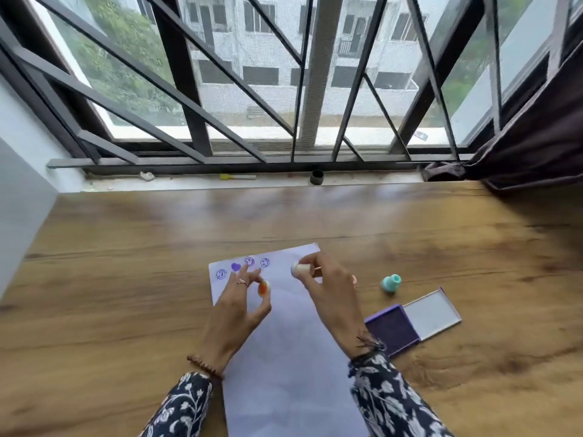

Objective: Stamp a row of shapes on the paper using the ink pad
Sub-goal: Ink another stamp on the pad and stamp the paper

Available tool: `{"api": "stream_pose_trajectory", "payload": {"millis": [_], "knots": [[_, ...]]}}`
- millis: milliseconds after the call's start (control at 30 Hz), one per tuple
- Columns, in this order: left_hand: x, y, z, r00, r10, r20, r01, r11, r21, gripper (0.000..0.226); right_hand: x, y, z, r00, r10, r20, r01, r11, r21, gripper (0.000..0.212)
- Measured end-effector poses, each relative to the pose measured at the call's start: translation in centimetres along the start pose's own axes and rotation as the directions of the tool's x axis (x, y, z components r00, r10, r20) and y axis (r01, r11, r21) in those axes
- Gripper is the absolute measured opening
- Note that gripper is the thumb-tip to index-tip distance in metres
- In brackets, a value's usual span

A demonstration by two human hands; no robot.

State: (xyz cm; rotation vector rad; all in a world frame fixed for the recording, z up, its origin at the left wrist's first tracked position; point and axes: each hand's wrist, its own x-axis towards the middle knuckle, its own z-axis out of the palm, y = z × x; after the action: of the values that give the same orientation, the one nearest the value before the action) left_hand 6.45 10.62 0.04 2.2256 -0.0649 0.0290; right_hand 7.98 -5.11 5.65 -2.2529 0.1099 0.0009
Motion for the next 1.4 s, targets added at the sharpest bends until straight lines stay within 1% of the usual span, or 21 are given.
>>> {"api": "stream_pose_trajectory", "payload": {"millis": [33,100,233,333,400,500,700,833,900,933,1000,1033,1067,1100,1167,1200,1233,1267,1300,1333,1400], "knots": [[0.2,-0.8,-0.5,0.999,-0.024,0.024,0.025,1.000,-0.017,0.018,0.8,-0.4,1.9,1.000,-0.009,-0.009,0.009,1.000,0.006,0.006],[0.0,-1.2,-0.1,0.998,-0.058,0.037,0.060,0.997,-0.052,0.020,1.8,0.2,4.0,0.998,-0.049,-0.032,0.046,0.994,-0.102,0.011],[-0.2,-2.7,0.6,0.995,-0.063,0.076,0.069,0.995,-0.074,0.052,3.1,0.6,6.6,0.990,-0.136,-0.035,0.111,0.911,-0.398,0.012],[0.0,-2.9,0.4,0.995,-0.053,0.086,0.062,0.991,-0.117,0.041,3.4,0.8,7.6,0.987,-0.159,-0.034,0.121,0.856,-0.502,0.028],[0.0,-2.9,0.4,0.994,-0.040,0.099,0.052,0.990,-0.131,0.043,3.5,0.7,7.9,0.989,-0.148,-0.026,0.113,0.844,-0.524,0.026],[0.1,-3.3,0.5,0.995,-0.018,0.095,0.029,0.992,-0.119,0.056,4.2,-0.2,7.8,0.993,-0.116,0.002,0.097,0.826,-0.556,0.022],[0.1,-3.4,0.5,0.998,0.030,0.055,-0.023,0.993,-0.117,0.044,7.6,-0.8,7.1,0.988,0.016,0.156,0.082,0.794,-0.602,0.023],[0.0,-2.8,0.2,0.997,-0.006,0.075,0.015,0.992,-0.128,0.046,8.3,-0.8,6.5,0.972,0.014,0.237,0.137,0.780,-0.610,0.025],[-0.1,-2.4,-0.1,0.997,-0.027,0.076,0.036,0.993,-0.114,0.039,8.2,-0.7,5.9,0.968,0.011,0.252,0.131,0.833,-0.538,0.021],[-0.1,-2.4,-0.1,0.996,-0.031,0.078,0.039,0.994,-0.103,0.036,8.2,-0.5,5.3,0.971,0.015,0.237,0.098,0.883,-0.459,0.017],[-0.1,-2.3,-0.2,0.996,-0.030,0.083,0.039,0.994,-0.105,0.028,7.5,0.0,4.2,0.986,0.102,0.130,-0.079,0.982,-0.169,0.009],[-0.1,-2.1,-0.3,0.996,-0.028,0.083,0.037,0.993,-0.114,0.022,6.7,0.3,3.6,0.987,0.157,0.032,-0.157,0.988,-0.006,0.006],[-0.1,-1.9,-0.4,0.997,-0.012,0.075,0.021,0.993,-0.112,0.018,5.9,0.6,3.0,0.978,0.200,-0.055,-0.191,0.972,0.135,0.006],[0.0,-1.6,-0.5,0.999,0.024,0.044,-0.020,0.995,-0.097,0.016,4.9,0.8,2.4,0.965,0.246,-0.094,-0.216,0.944,0.250,0.007],[0.2,-0.4,-0.5,0.996,0.069,-0.052,-0.073,0.993,-0.096,0.017,2.9,0.8,1.1,0.955,0.296,-0.013,-0.258,0.853,0.453,0.007],[0.3,0.4,-0.5,0.996,0.030,-0.085,-0.043,0.985,-0.167,0.016,1.9,0.6,0.4,0.956,0.286,0.064,-0.275,0.802,0.530,0.007],[0.3,1.4,-0.6,0.995,-0.064,-0.081,0.037,0.952,-0.304,0.015,1.0,0.6,-0.3,0.955,0.266,0.127,-0.289,0.759,0.583,0.005],[0.3,2.3,-0.4,0.985,-0.171,-0.032,0.136,0.871,-0.471,0.013,0.2,0.5,-1.0,0.955,0.245,0.168,-0.295,0.718,0.631,0.005],[0.3,3.1,-0.2,0.967,-0.250,0.042,0.223,0.760,-0.611,0.013,-0.4,0.6,-1.6,0.956,0.232,0.178,-0.291,0.703,0.649,0.012],[0.3,3.7,0.1,0.953,-0.285,0.104,0.274,0.663,-0.696,0.013,-1.0,0.6,-2.3,0.957,0.230,0.179,-0.290,0.694,0.659,0.023],[0.1,4.7,0.7,0.945,-0.268,0.187,0.313,0.574,-0.756,0.012,-1.6,1.0,-3.4,0.959,0.229,0.167,-0.281,0.702,0.654,0.029]]}}
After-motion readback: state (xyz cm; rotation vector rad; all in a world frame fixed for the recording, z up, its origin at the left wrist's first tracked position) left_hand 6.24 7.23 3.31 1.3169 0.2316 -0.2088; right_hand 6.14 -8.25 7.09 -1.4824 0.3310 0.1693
